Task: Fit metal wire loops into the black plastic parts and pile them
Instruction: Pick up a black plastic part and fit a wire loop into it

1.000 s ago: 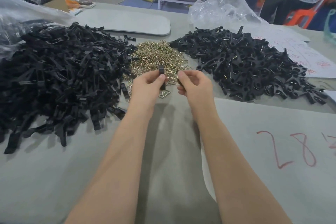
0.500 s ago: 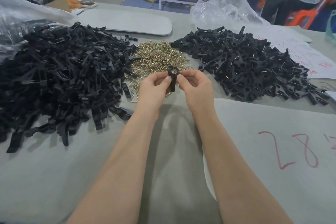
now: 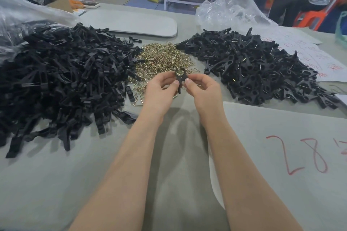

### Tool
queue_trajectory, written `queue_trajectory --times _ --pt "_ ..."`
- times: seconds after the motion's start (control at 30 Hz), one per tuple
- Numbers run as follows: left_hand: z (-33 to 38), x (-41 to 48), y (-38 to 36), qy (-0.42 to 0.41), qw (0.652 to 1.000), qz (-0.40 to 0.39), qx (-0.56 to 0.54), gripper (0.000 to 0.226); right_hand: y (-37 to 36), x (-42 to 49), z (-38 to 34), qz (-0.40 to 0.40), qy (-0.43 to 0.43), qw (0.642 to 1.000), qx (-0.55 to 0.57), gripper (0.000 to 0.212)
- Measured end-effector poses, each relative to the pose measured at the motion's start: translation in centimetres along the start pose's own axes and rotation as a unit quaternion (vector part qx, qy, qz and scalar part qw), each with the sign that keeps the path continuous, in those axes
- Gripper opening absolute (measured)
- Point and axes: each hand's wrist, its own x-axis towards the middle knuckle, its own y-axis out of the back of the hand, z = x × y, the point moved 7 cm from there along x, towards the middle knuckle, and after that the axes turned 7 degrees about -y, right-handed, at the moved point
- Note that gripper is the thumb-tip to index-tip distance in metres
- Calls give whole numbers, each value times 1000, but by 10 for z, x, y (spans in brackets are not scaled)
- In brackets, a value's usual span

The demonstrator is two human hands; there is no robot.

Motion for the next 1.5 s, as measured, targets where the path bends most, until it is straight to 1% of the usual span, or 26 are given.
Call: queue_trajectory --times 0.07,0.2,0.3,0.5,0.6,0.67,0.77,0.87,0.93,1.0,1.03,1.07,1.1,1.13,1.17,1.2,1.23,1.27,1.3,1.33,1.4,1.47,1.5 --pt "2 0 1 -8 1000 -2 13 28 0 -1 0 -2 4 1000 -9 17" --pt "7 -2 0 -25 1000 -12 10 24 3 -1 -3 10 11 1000 -1 15" --pt "9 -2 -1 -32 999 -10 13 23 4 -1 -4 21 13 1000 -3 18" --pt "10 -3 -1 -26 999 -24 19 23 3 -1 -3 3 3 1000 0 15" --pt "7 -5 -1 1 999 -42 -19 21 4 -1 -2 -10 -10 1000 19 19" --pt "7 -6 0 23 997 -50 -50 16 4 -2 -1 -29 -24 999 29 20" --pt "9 -7 2 36 995 -54 -80 7 -3 -3 1 -88 -57 991 81 18" --pt "7 -7 2 63 992 -79 -77 12 -9 -6 0 -144 -87 978 125 18" --pt "6 -9 -1 80 987 -104 -89 8 -11 -7 2 -145 -113 972 145 15" --pt "7 -8 1 75 989 -85 -99 4 -10 -6 7 -105 -145 970 165 10" --pt "7 -6 6 73 989 -54 -114 5 -10 -5 10 -79 -146 974 153 8" --pt "6 -4 14 75 987 -11 -145 4 -9 -4 11 -51 -130 984 106 8" --pt "5 -3 22 80 976 39 -196 3 -7 -2 10 -26 -101 994 22 9" --pt "4 -1 30 89 956 90 -264 8 -6 0 9 -11 -63 994 -90 12" --pt "2 0 37 97 927 133 -336 15 -11 0 7 -13 -26 978 -207 16" --pt "1 1 43 102 900 169 -390 23 -20 1 9 -33 -2 950 -310 25" --pt "0 1 48 105 878 192 -426 28 -31 0 13 -58 11 919 -391 34" --pt "0 1 49 106 863 202 -450 29 -41 0 16 -77 19 889 -451 41" --pt "1 1 48 108 853 204 -468 25 -50 -1 19 -84 26 867 -490 43" --pt "2 0 48 113 845 203 -482 18 -58 -1 18 -82 31 857 -507 42" --pt "4 -2 46 126 828 200 -508 7 -67 2 16 -75 30 855 -512 35" --pt "4 -3 44 135 812 198 -532 3 -70 6 14 -79 12 851 -518 29" --pt "3 -3 43 139 810 198 -535 2 -69 7 13 -82 4 850 -520 25"
